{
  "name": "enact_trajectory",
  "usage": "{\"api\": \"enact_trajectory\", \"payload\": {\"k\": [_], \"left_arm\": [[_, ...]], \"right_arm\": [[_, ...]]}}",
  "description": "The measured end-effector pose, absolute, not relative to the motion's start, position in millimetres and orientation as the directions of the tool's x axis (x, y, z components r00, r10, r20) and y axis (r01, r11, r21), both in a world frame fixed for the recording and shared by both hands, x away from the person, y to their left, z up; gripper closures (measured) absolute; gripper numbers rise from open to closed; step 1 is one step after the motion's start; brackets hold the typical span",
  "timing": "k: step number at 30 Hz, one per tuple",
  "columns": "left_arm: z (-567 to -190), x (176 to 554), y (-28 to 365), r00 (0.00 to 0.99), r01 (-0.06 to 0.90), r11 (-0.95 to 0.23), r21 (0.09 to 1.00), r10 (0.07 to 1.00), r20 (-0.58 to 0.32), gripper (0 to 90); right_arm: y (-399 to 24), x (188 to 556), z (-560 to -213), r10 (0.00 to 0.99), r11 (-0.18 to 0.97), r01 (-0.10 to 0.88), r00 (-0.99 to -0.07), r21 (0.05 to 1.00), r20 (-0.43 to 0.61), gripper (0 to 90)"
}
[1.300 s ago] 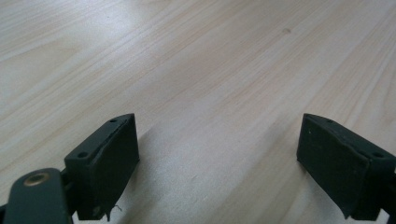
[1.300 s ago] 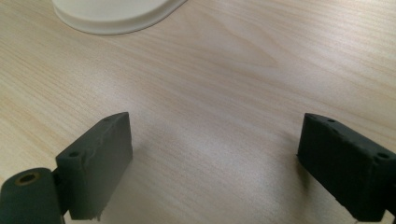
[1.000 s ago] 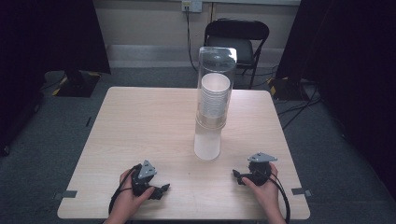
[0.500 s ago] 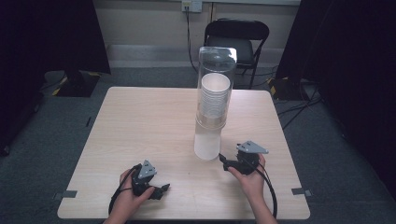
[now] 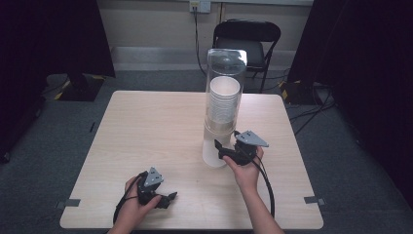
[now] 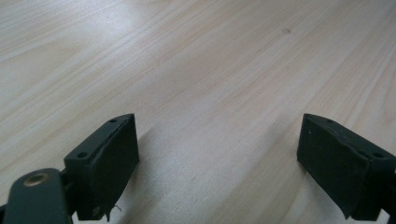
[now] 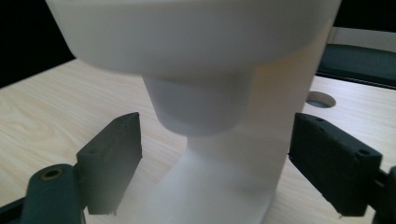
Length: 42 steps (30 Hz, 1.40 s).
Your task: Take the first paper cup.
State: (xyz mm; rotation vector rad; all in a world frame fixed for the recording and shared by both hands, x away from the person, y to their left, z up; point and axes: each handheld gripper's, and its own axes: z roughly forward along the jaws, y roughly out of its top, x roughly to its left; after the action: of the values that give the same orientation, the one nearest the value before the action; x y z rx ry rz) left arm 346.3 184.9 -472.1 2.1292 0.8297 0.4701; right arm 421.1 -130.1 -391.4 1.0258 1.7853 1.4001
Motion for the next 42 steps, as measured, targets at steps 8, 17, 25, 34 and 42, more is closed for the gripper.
{"api": "enact_trajectory", "payload": {"k": [8,17,25,34,42], "left_arm": [[-472,346,185,0.717,0.403,-0.476,0.782,0.695,0.053,12.2],[-472,347,185,0.72,0.401,-0.474,0.784,0.692,0.051,12.1],[-472,346,185,0.718,0.402,-0.477,0.782,0.694,0.053,12.0],[-472,346,185,0.717,0.402,-0.474,0.784,0.695,0.052,11.9],[-472,346,184,0.716,0.404,-0.471,0.784,0.696,0.049,11.9]], "right_arm": [[-120,429,-384,0.87,0.159,0.161,-0.489,0.974,-0.062,19.2],[-116,432,-386,0.867,0.141,0.125,-0.494,0.982,-0.062,19.7],[-116,436,-389,0.874,0.127,0.113,-0.482,0.985,-0.057,20.3],[-111,441,-394,0.863,0.111,0.11,-0.503,0.988,-0.041,32.6],[-112,440,-397,0.859,0.132,0.088,-0.506,0.987,-0.07,34.9]]}}
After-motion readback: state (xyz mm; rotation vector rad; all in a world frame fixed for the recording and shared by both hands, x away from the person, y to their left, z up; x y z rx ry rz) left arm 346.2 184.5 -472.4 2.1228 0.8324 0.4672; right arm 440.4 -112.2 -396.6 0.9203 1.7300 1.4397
